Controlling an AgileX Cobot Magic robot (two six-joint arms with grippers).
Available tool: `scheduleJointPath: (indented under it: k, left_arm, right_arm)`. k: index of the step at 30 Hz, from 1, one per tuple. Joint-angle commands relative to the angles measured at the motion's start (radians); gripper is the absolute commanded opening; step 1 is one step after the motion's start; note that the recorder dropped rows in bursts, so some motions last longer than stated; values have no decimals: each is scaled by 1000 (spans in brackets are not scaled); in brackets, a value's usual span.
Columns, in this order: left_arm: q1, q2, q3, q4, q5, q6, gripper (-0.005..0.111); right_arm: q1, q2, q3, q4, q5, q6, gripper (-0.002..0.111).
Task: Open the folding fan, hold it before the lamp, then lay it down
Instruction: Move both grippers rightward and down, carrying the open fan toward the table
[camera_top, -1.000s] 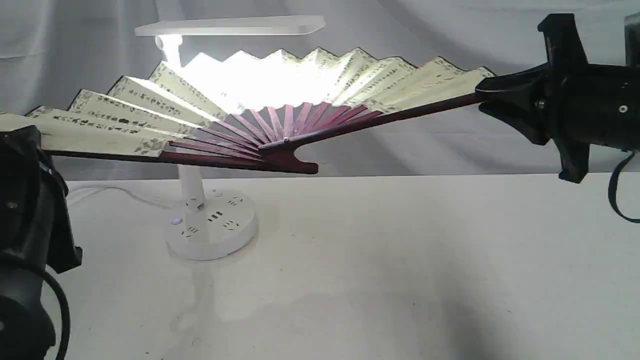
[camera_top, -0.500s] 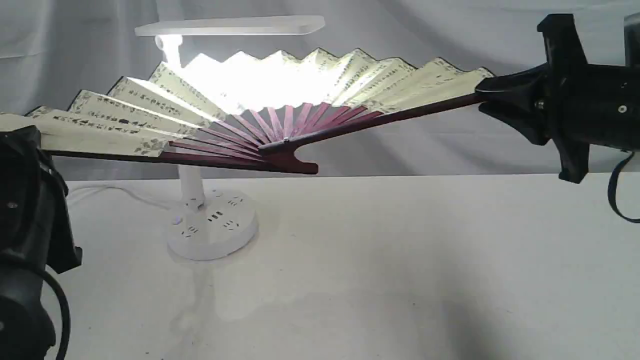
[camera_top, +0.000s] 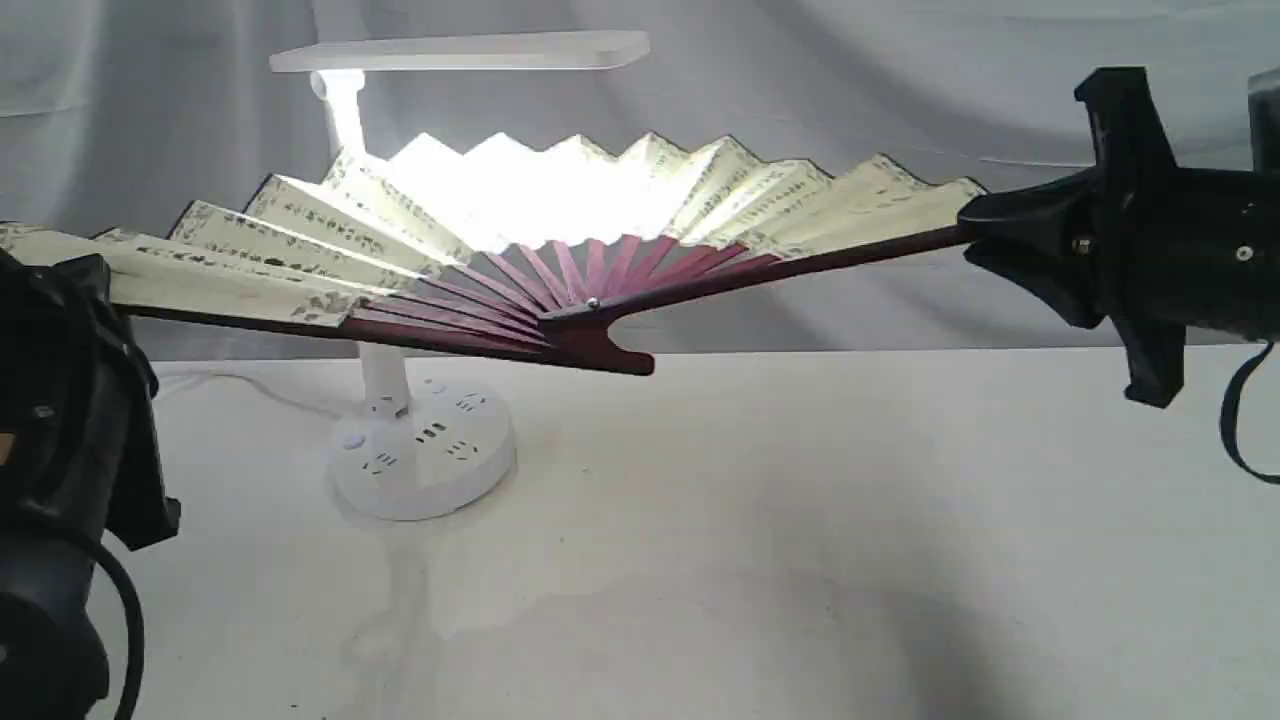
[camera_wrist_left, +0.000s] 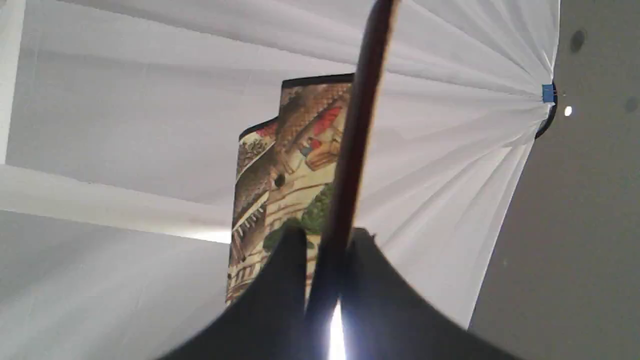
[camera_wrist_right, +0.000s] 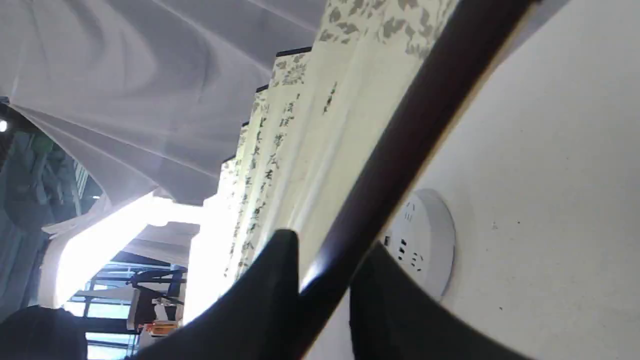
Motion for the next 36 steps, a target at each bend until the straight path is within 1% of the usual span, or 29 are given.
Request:
scheduleJointPath:
  k: [1, 7, 10, 14, 18, 23, 27, 33, 36]
  left_arm:
    - [-4, -18, -11, 48, -4, -57, 0]
    - [-10, 10, -11, 45, -2, -53, 0]
    - [-28, 50, -11, 27, -34, -76, 0]
    - [-33, 102, -16, 39, -60, -151, 0]
    - [-46, 163, -67, 41, -60, -160, 0]
    - [-80, 242, -152, 18, -60, -161, 0]
    - [-97, 289, -177, 7, -67, -168, 0]
    - [-97, 328, -204, 3, -68, -198, 0]
    - [-97, 348, -234, 6, -71, -196, 0]
  right_arm:
    - [0, -4, 31, -28, -45, -55, 0]
    - [-7, -4, 33, -28, -70, -57, 0]
    - [-47, -2, 33, -28, -45, -55, 0]
    - [-96, -2, 33, -28, -26, -51, 0]
    - [-126, -2, 33, -28, -16, -51, 0]
    - [-128, 0, 33, -28, -50, -56, 0]
    - [-146, 5, 33, -28, -69, -56, 0]
    - [-234, 70, 33, -28, 54, -51, 0]
    - [-257, 96, 33, -28, 80, -56, 0]
